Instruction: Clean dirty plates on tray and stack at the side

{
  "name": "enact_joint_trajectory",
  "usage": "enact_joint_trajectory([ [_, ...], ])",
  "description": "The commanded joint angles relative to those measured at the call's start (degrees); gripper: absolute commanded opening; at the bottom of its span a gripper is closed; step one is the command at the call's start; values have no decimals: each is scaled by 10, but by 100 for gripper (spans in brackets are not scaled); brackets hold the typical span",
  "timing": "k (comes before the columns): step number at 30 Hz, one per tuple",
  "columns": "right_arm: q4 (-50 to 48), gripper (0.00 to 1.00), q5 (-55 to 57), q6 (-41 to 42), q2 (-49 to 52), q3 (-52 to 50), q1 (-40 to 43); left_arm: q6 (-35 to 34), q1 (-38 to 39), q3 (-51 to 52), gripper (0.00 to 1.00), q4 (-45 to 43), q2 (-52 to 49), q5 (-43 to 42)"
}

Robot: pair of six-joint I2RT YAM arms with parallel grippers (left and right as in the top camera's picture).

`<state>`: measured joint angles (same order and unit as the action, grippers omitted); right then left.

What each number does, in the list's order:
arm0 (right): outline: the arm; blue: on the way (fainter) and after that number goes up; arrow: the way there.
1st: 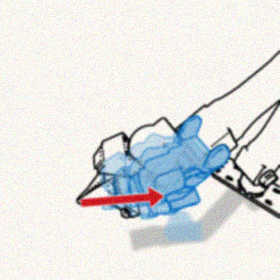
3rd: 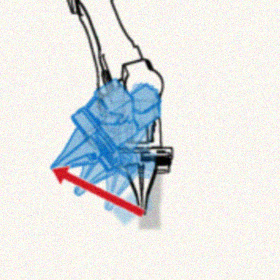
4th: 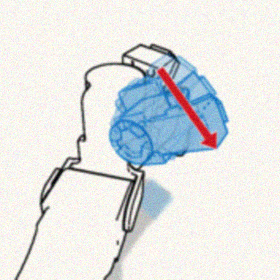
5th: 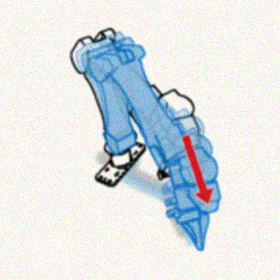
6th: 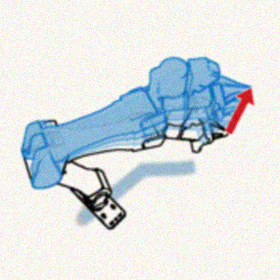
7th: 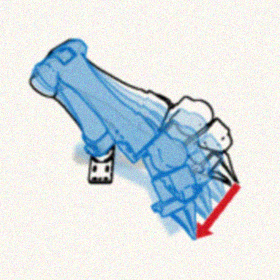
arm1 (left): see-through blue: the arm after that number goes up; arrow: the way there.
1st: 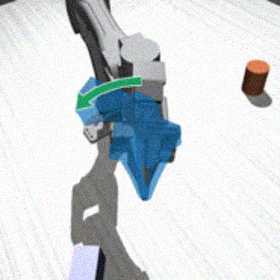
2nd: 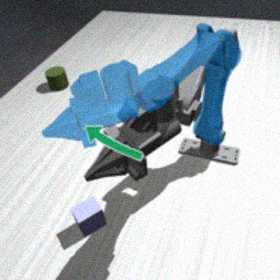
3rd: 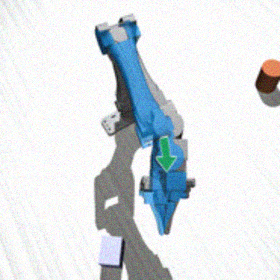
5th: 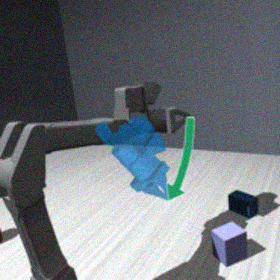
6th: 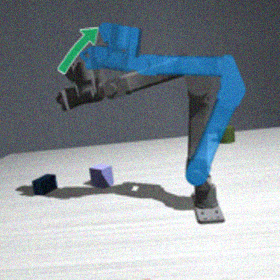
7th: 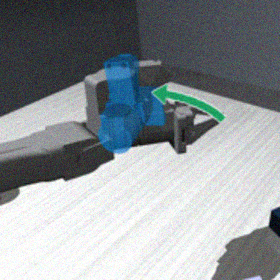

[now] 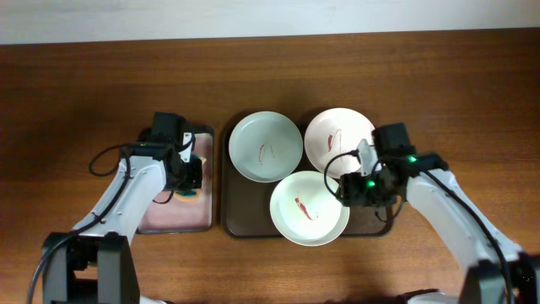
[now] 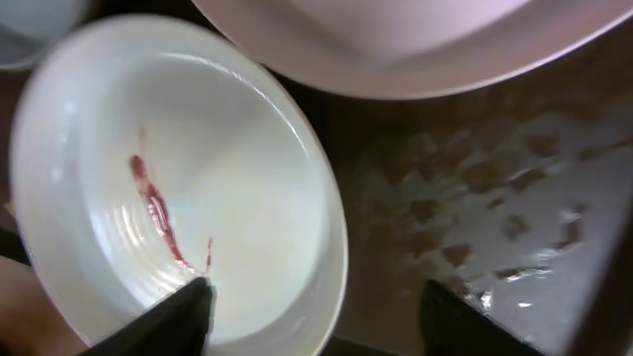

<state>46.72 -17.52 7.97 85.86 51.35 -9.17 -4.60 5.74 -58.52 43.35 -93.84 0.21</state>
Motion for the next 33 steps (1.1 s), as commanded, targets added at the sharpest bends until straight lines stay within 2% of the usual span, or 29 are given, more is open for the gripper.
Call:
enact_joint_trajectory([
  [1, -7, 49, -5, 11, 62, 7, -19, -12, -2, 9, 0, 5, 7, -42],
  [2, -11, 47, -2, 16, 78, 7, -21, -12, -2, 9, 0, 5, 7, -44],
  [4, -17, 33, -3, 16, 104, 7, -21, -12, -2, 9, 0, 5, 7, -44],
  [5, -17, 17, -5, 20, 113, 7, -21, -12, -2, 9, 0, 7, 7, -45],
  [6, -17, 11, -11, 20, 116, 7, -21, -12, -2, 9, 0, 9, 7, -45],
  [10, -18, 5, -48, 28, 116, 7, -21, -12, -2, 9, 0, 9, 7, -45],
  [27, -26, 4, -52, 46, 116, 7, -21, -12, -2, 8, 0, 7, 7, -49],
  [28, -26, 4, -52, 46, 116, 7, -21, -21, -2, 8, 0, 2, 7, -31],
  [31, -26, 4, -52, 46, 116, 7, -21, -157, -2, 9, 0, -4, 7, 100],
  [33, -26, 4, -52, 46, 116, 7, -21, -197, -1, 9, 0, -1, 7, 113],
])
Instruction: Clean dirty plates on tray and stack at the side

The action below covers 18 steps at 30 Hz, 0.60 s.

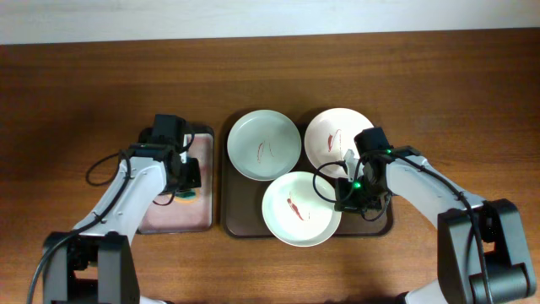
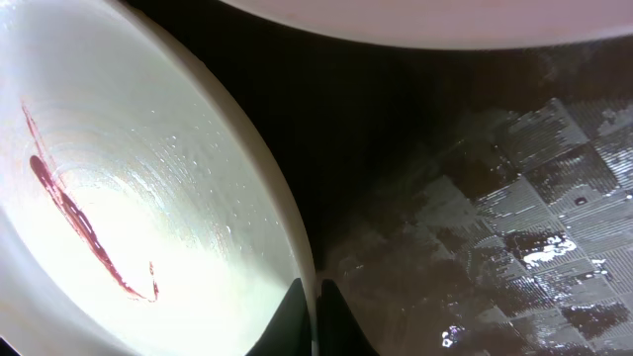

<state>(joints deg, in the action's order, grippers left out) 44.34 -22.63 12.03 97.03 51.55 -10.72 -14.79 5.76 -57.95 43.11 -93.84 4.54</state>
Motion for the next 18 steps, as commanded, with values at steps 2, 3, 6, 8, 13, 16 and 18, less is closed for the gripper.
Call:
enact_joint_trajectory([
  [2, -2, 4, -1, 5, 5, 5, -6, -132, -1, 3, 0, 10, 7, 91],
  [3, -2, 4, -1, 5, 5, 5, -6, -141, -1, 3, 0, 9, 7, 108],
  [6, -2, 4, -1, 5, 5, 5, -6, -138, -1, -1, 0, 10, 7, 125],
  [8, -2, 4, -1, 5, 5, 5, -6, -74, -1, -13, 0, 0, 12, 136],
  [13, -2, 4, -1, 5, 5, 5, -6, -17, 27, -33, 0, 1, 23, 268],
  [16, -2, 4, -1, 5, 5, 5, -6, -18, 64, -33, 0, 3, 23, 296],
  [18, -2, 4, -1, 5, 5, 5, -6, -18, 76, -33, 0, 6, 23, 299],
])
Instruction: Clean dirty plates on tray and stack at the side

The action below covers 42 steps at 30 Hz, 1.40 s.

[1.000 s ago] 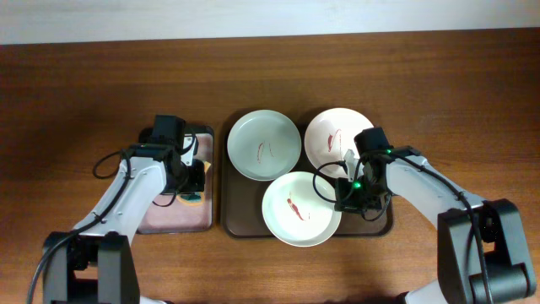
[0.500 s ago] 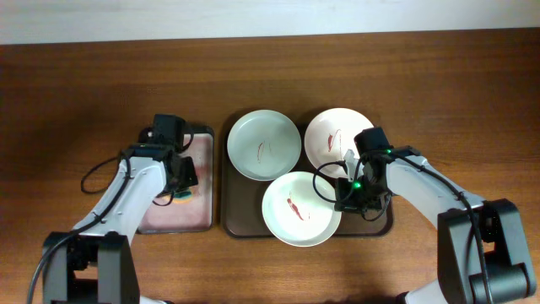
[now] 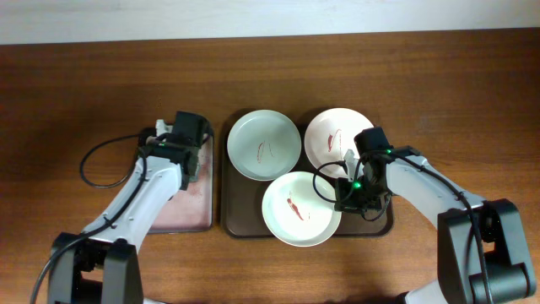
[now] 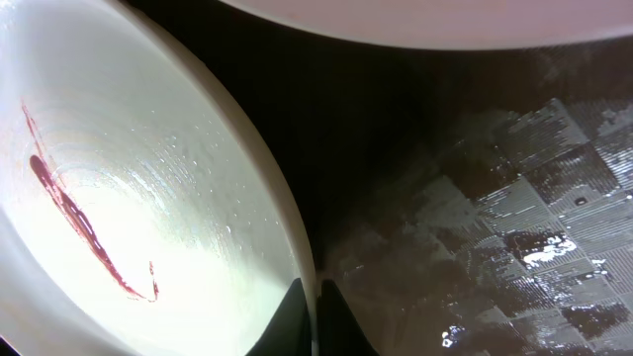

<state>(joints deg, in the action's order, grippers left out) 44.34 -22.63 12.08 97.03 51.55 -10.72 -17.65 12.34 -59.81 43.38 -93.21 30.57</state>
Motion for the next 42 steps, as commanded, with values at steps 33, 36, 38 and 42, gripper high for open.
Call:
enact_joint_trajectory([
  [33, -2, 4, -1, 5, 5, 5, -6, 54, -65, 7, 0, -34, 10, -317],
  [36, -2, 4, -1, 5, 5, 5, -6, 54, -65, 31, 0, -54, 10, -319],
  [38, -2, 4, -1, 5, 5, 5, -6, 54, -64, 53, 0, -72, 10, -319],
  [42, -2, 4, -1, 5, 5, 5, -6, 54, -57, 75, 0, -82, 9, -347],
])
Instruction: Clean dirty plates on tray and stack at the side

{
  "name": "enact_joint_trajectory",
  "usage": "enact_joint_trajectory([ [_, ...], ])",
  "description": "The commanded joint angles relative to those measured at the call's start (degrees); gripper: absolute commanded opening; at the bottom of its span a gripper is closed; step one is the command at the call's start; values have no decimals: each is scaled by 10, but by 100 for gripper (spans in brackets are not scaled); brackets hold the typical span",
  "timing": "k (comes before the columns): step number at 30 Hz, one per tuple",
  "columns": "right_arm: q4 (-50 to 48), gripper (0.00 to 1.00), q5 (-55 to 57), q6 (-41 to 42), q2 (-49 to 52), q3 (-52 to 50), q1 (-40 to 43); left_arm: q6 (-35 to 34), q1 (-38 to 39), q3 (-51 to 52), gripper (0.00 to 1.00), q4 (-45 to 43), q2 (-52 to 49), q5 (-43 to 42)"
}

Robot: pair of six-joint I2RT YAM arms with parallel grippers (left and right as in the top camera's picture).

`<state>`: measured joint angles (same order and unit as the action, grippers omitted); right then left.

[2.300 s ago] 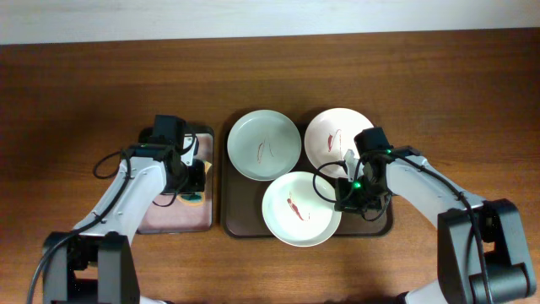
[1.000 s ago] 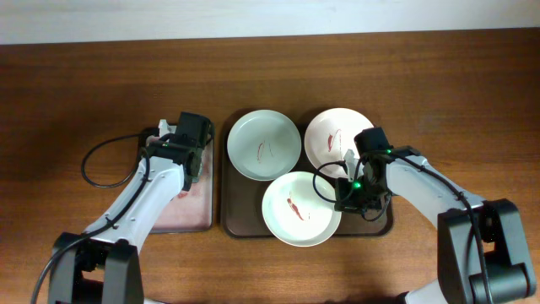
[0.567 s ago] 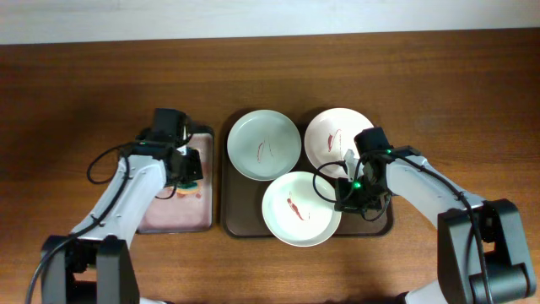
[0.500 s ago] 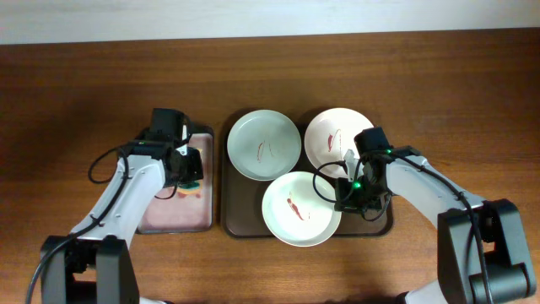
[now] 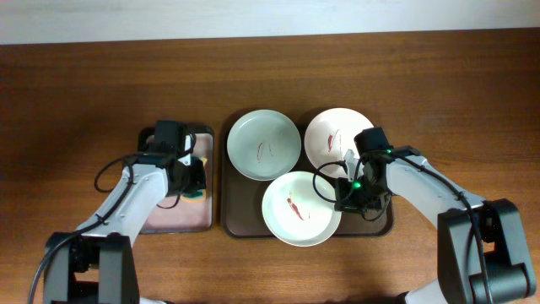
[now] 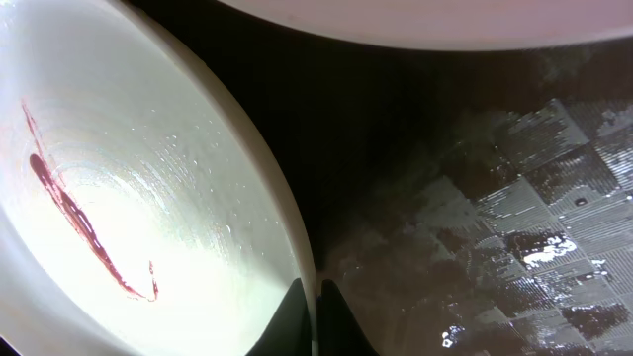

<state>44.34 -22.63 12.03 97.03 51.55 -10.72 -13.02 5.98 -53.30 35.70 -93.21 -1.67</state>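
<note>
Three dirty plates lie on the dark brown tray (image 5: 229, 221): a pale green one (image 5: 264, 145) at the far left, a pinkish one (image 5: 336, 135) at the far right, and a white plate (image 5: 295, 211) in front with a red smear. My right gripper (image 5: 343, 199) is shut on the white plate's right rim; the wrist view shows both fingers (image 6: 315, 316) pinching that rim (image 6: 282, 188). My left gripper (image 5: 189, 177) hangs over the small pink tray (image 5: 173, 218), right beside a yellow-green sponge (image 5: 197, 194). Its jaws are hidden from above.
The wet tray floor (image 6: 475, 198) lies to the right of the held rim, with the pinkish plate's edge (image 6: 415, 20) just beyond. Bare wooden table (image 5: 67, 101) surrounds both trays.
My left gripper has moved from the far end of the pink tray back toward its middle, beside the sponge. The right gripper and the white plate have not moved.
At first my right gripper stood open astride the white plate's rim while the left was at the sponge. Then the right was shut on the rim and the plate sat slightly further left. The left went to the tray's far end and is now back by the sponge.
</note>
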Motion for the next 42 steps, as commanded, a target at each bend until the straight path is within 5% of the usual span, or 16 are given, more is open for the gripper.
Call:
enact_joint_trajectory([
  [1, -2, 4, -1, 5, 5, 5, -6, 7, 15, 10, 0, -8, 9, -36],
  [15, 0, 4, -1, 5, 5, 5, -6, 5, 73, -45, 0, 62, 63, -6],
  [21, -4, 4, -1, 5, 5, 5, -6, -5, 86, -55, 0, 34, 86, -188],
  [30, -3, 4, -1, 5, 5, 5, -6, -196, 272, -55, 0, -67, -5, -202],
  [42, -1, 4, -1, 5, 5, 5, -6, -391, 398, -55, 0, -190, -101, -138],
])
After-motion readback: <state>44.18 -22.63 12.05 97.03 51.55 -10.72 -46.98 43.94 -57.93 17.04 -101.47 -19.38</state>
